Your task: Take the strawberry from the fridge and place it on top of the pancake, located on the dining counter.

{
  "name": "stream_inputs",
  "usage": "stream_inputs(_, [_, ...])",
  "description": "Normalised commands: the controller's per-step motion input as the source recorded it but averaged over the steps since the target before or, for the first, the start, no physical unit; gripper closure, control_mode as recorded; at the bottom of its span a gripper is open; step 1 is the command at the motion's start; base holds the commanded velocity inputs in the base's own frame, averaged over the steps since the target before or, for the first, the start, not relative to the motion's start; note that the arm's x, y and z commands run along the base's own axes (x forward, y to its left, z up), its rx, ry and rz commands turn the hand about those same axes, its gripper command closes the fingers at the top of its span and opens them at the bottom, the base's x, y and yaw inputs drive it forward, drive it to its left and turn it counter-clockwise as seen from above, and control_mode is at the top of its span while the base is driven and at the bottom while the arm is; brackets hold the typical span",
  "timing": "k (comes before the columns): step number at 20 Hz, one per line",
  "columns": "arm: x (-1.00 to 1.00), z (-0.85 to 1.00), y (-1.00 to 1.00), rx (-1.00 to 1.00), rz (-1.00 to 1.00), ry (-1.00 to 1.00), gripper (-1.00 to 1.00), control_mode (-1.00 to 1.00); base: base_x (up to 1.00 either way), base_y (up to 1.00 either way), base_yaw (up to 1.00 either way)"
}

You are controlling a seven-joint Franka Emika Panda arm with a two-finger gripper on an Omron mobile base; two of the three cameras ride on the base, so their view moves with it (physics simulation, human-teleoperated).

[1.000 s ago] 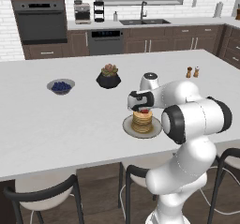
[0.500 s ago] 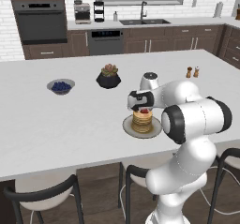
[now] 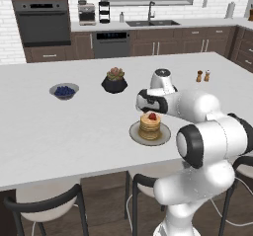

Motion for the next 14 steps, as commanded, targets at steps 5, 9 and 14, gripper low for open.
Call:
stream_inputs(5, [-1.0,0.72,-0.05,0.01,0.03,-0.25,-1.0,-1.0,0.0,0.0,0.0])
stream_inputs(9, [-1.0,0.66,0.04,0.0,0.03,-0.15,-1.0,-1.0,0.0,0.0,0.0])
stream_inputs(14, [-1.0,0.55,0.24,-0.02,0.09,-0.09,-1.0,-1.0,0.0,0.0,0.0])
